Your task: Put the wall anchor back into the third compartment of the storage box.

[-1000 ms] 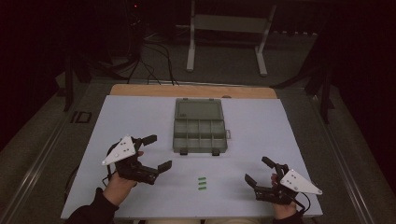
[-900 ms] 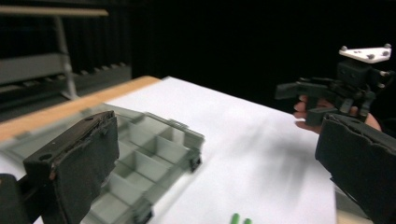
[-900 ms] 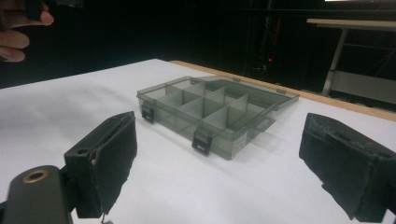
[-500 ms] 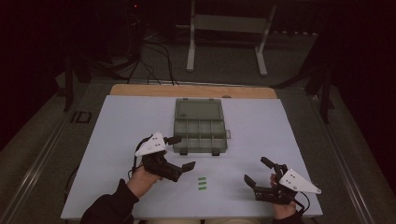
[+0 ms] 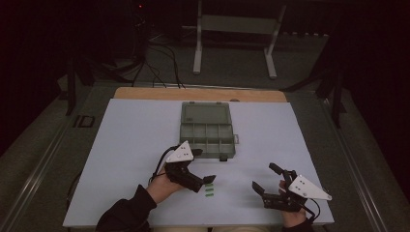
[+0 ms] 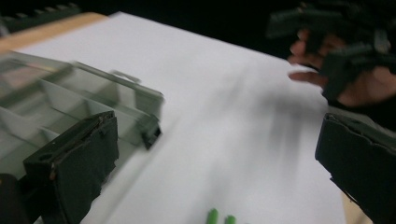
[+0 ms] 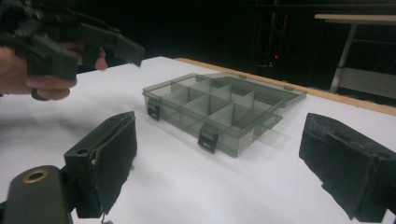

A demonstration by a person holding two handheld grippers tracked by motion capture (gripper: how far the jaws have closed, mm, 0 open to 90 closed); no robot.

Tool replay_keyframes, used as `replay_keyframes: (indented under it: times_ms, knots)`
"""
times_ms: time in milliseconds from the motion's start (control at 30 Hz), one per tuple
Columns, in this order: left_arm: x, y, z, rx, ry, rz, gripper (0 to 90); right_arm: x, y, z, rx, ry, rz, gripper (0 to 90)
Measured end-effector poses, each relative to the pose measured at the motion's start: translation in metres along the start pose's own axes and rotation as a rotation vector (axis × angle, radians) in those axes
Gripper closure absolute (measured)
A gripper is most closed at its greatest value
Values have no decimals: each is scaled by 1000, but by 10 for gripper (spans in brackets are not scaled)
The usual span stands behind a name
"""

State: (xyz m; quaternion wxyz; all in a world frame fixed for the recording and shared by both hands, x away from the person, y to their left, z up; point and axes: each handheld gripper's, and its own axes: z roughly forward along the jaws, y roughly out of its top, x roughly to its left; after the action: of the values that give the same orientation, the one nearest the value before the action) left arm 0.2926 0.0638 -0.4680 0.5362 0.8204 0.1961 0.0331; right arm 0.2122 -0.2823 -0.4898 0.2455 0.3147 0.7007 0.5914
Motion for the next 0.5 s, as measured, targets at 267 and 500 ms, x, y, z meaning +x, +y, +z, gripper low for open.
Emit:
replay_keyframes:
  times_ms: [267,500]
  knots:
    - [3,-9,10,85,-46,9,202,0,0,1,3,4,2,112]
    - [5,-20,18,182,-68,2,401,1,0,1,5,10,3,112]
